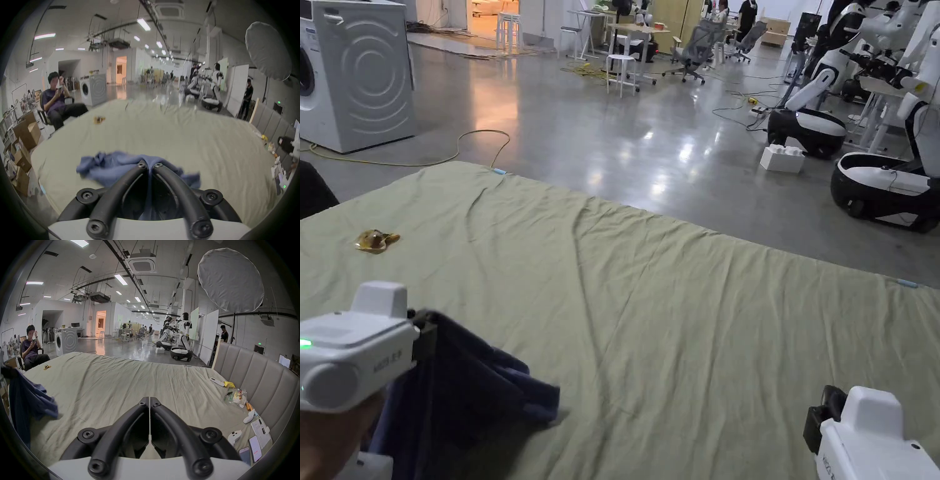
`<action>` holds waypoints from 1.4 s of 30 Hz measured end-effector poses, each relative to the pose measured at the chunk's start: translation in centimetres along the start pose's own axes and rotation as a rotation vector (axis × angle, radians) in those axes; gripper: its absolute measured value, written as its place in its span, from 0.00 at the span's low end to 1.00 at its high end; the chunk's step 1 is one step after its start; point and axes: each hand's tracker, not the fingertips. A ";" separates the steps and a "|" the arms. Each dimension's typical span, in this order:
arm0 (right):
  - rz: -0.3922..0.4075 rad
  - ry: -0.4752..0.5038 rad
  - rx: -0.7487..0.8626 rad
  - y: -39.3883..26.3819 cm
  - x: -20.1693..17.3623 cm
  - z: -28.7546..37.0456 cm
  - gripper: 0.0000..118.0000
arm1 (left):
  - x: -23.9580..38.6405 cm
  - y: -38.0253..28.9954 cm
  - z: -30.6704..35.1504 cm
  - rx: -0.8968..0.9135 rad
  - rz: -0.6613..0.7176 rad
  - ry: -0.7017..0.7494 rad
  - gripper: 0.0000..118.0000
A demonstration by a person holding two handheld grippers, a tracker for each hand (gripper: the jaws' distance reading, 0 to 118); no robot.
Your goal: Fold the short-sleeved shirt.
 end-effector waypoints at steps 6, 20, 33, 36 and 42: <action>-0.029 -0.026 0.038 1.2 1.9 1.3 0.01 | 4.7 7.2 2.1 0.136 -0.057 -0.124 0.03; -0.031 -0.087 0.104 2.1 8.0 4.7 0.01 | 23.2 10.2 3.5 0.204 -0.178 -0.447 0.03; -0.089 -0.190 0.059 -0.8 13.4 6.5 0.01 | 37.1 -6.5 2.8 -0.094 -0.203 -0.696 0.03; -0.094 -0.194 0.037 -1.8 14.0 6.2 0.01 | 38.3 -10.6 3.4 -0.159 -0.213 -0.713 0.03; -0.091 -0.180 0.008 -2.7 13.4 5.9 0.01 | 38.5 -13.8 4.8 -0.196 -0.268 -0.707 0.51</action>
